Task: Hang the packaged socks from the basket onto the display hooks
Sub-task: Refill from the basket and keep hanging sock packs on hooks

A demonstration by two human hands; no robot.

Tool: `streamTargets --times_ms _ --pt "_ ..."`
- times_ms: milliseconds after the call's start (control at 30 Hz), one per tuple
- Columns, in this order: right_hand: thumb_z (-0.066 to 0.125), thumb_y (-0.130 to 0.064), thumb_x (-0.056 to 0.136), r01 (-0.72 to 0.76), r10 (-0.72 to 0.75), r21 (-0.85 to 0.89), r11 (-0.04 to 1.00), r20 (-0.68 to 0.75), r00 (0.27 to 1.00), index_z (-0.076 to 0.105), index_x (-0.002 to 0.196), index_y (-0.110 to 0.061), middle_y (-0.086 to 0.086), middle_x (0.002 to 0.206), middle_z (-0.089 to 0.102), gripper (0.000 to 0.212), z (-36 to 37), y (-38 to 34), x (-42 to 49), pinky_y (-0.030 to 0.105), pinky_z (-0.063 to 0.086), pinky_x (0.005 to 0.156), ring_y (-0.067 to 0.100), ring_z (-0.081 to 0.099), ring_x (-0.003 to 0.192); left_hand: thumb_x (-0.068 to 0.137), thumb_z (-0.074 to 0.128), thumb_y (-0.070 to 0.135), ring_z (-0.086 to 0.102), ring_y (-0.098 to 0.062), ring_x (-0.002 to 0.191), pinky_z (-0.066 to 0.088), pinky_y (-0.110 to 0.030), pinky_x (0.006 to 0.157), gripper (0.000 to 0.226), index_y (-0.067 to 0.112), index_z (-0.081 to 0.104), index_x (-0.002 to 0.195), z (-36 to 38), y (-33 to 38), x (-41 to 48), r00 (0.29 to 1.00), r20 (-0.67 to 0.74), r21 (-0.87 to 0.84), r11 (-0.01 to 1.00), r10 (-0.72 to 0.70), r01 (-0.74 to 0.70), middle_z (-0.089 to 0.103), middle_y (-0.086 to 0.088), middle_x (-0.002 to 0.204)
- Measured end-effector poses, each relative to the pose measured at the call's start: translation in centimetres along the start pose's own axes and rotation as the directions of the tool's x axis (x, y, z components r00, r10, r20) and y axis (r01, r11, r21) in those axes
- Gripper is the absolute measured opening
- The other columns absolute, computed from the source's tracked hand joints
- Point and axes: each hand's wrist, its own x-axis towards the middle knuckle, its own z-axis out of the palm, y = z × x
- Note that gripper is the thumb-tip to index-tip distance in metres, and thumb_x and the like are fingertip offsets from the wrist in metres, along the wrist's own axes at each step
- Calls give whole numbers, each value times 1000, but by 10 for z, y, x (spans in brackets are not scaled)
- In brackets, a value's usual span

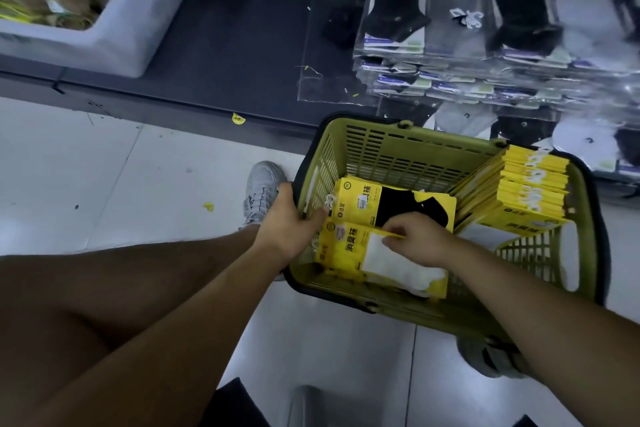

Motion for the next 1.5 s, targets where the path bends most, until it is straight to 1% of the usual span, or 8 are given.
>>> streamTargets --times_ms 200,433,567,700,1033,1267,1400,1500 --pt "62 -25 97 -29 32 -117 993 29 999 68 96 -2 12 86 61 24 -5 -20 4 31 35 62 23 54 77 95 74 36 64 -30 121 55 -54 103 60 17 41 141 -1 23 -4 999 -27 69 997 46 -44 62 -8 136" --pt "54 -22 104 -159 159 -14 987 8 987 63 117 -17 7 127 58 16 20 0 -5 31 40 86 27 55 113 107 58 26 67 -21 111 56 -47 104 37 21 44 141 1 10 -15 1000 -17 -39 999 14 -14 68 -1 126" --pt "51 -26 105 -203 204 -39 978 9 979 51 143 -15 8 149 48 39 27 3 3 34 40 100 30 47 133 111 40 50 54 -31 140 43 -54 118 52 21 41 153 9 -2 -18 994 -27 -164 981 -105 99 60 -7 147" --pt "53 -24 104 -182 182 -16 983 24 983 60 123 -19 5 127 57 21 28 4 13 31 40 86 29 54 118 110 35 55 53 -24 134 39 -39 107 48 27 53 144 13 -7 -14 993 -61 -213 973 -103 87 63 10 124" --pt "58 -19 101 -180 179 17 984 57 982 59 97 -21 1 103 59 4 12 11 14 29 40 72 20 56 95 88 37 74 62 -24 126 46 -55 115 68 31 59 136 11 -6 -15 992 -51 -249 963 -118 101 69 2 132" --pt "60 -16 97 -265 259 117 957 63 964 64 103 -3 20 95 61 15 -30 17 6 31 38 59 24 55 75 100 51 59 71 -19 105 54 -53 105 27 37 61 113 9 -11 -12 995 -50 -204 976 -88 76 76 2 108" --pt "57 -6 95 -239 282 417 877 -43 959 64 103 5 35 99 64 16 -58 10 -10 38 41 72 30 60 82 101 64 47 62 -20 122 51 -48 111 42 27 49 134 9 -10 -12 998 -63 -130 991 17 -25 60 4 131" --pt "52 1 96 -105 240 696 711 -99 966 66 103 0 26 102 68 16 -69 -20 -16 44 46 81 33 63 91 93 63 55 42 -14 132 39 -31 113 59 16 51 136 6 8 -18 894 -344 75 958 286 -278 36 9 133"
